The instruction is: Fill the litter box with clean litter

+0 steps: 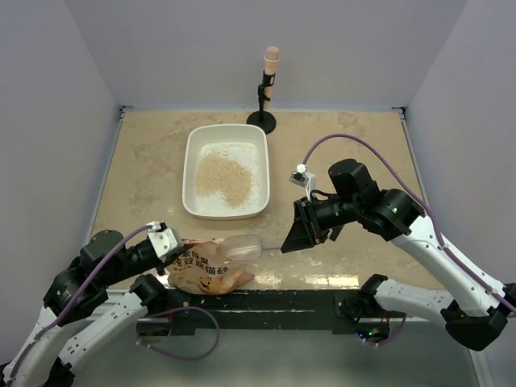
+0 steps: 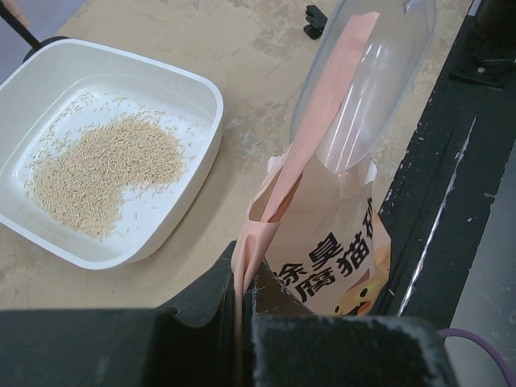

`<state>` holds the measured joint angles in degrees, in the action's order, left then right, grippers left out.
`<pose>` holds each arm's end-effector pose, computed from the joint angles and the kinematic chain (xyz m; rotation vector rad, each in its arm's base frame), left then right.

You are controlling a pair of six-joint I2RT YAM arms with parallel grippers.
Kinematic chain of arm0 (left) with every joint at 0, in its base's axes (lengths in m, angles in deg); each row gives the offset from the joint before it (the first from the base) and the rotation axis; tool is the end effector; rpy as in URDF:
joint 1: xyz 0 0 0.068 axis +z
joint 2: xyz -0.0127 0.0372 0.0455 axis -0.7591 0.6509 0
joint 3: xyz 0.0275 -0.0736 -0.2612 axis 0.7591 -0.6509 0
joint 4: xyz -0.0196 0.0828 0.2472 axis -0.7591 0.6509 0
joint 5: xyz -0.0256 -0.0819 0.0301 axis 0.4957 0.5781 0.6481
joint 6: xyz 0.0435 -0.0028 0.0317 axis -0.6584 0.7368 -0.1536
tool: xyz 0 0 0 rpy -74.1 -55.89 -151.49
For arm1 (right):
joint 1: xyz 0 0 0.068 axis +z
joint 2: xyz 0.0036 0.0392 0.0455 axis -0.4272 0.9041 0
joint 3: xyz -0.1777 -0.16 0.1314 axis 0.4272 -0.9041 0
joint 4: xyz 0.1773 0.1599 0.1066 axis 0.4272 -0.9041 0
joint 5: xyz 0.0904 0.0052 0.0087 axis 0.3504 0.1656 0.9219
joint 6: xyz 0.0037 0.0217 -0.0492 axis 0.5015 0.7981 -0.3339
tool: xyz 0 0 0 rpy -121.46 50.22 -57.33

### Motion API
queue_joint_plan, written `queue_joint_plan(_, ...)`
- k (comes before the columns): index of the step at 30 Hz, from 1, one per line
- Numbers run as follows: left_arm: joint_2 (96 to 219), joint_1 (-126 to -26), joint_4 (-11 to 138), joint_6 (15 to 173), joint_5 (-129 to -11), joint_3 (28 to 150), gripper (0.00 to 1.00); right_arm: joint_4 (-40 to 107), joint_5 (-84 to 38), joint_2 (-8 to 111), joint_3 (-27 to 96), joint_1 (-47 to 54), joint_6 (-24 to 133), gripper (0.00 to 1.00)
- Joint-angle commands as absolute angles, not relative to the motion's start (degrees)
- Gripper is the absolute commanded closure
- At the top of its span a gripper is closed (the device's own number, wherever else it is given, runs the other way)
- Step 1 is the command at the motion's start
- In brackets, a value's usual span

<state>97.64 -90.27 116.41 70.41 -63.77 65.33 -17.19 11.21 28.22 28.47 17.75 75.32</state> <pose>0.0270 -0.0353 0.3340 1.0065 1.6383 -0.5858 0.1197 0.1442 0.3809 -0.7565 2.3706 1.4265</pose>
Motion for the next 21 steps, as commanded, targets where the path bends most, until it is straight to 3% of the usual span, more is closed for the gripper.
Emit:
queue_joint_plan(1,94.5,-89.7,98.7,71.0,-62.9,68.8,1.00,-14.3,10.8,30.6,28.9,18.5,75.8,1.00)
queue_joint_plan(21,93.0,-89.7,96.2,67.2,-54.9,61.9,1.00,-26.0,4.4,52.4,40.8,30.3,72.9,1.00)
